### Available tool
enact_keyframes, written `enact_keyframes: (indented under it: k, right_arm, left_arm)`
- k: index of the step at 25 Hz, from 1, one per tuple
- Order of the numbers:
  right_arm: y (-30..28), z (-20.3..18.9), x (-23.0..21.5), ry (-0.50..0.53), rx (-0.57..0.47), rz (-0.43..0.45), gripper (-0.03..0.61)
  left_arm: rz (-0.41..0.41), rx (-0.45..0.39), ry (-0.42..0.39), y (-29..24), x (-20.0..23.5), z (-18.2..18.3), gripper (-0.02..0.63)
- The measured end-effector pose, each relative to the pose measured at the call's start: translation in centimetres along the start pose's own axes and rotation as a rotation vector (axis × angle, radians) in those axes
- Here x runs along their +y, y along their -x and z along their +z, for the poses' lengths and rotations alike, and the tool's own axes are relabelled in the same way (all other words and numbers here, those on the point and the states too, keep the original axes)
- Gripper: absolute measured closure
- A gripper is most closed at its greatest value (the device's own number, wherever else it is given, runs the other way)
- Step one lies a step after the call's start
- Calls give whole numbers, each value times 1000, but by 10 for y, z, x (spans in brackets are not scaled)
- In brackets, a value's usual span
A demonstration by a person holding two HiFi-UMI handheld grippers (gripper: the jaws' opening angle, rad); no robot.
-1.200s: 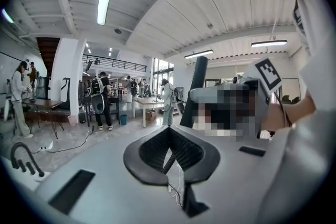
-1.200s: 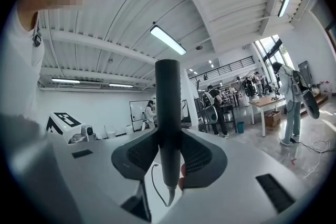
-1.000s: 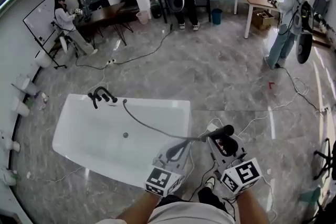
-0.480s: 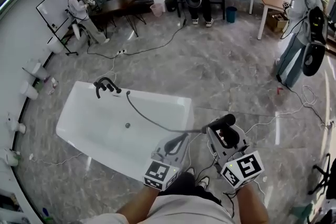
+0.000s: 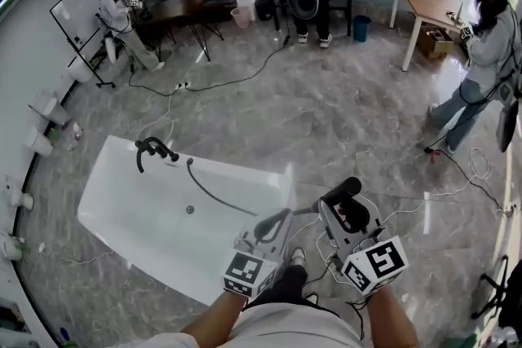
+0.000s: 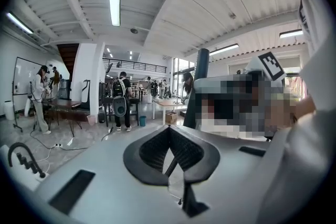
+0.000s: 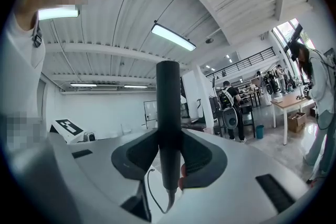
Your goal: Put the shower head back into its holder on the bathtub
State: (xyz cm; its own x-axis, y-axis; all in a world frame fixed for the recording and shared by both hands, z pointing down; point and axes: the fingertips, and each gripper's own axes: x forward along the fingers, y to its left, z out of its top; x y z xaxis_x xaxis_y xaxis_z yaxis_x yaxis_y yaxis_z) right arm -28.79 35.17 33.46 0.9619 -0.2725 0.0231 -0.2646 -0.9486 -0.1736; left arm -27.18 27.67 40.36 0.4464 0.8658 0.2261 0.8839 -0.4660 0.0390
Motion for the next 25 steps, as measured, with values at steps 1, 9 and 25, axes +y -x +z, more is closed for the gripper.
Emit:
enact_keyframes:
  k: [1,9,25]
  right_arm:
    - [-11,1,-8,1,0,-1,442]
    - [-101,17,-53,11,-2,4,442]
    - [-174,15,-64,34,47,97,442]
  left_arm:
    - [-3,-3,-2,-11,9,3,609]
    - [-11,-19,-15,-77,85,25,609]
    - [28,-44,21,-118,136,36,609]
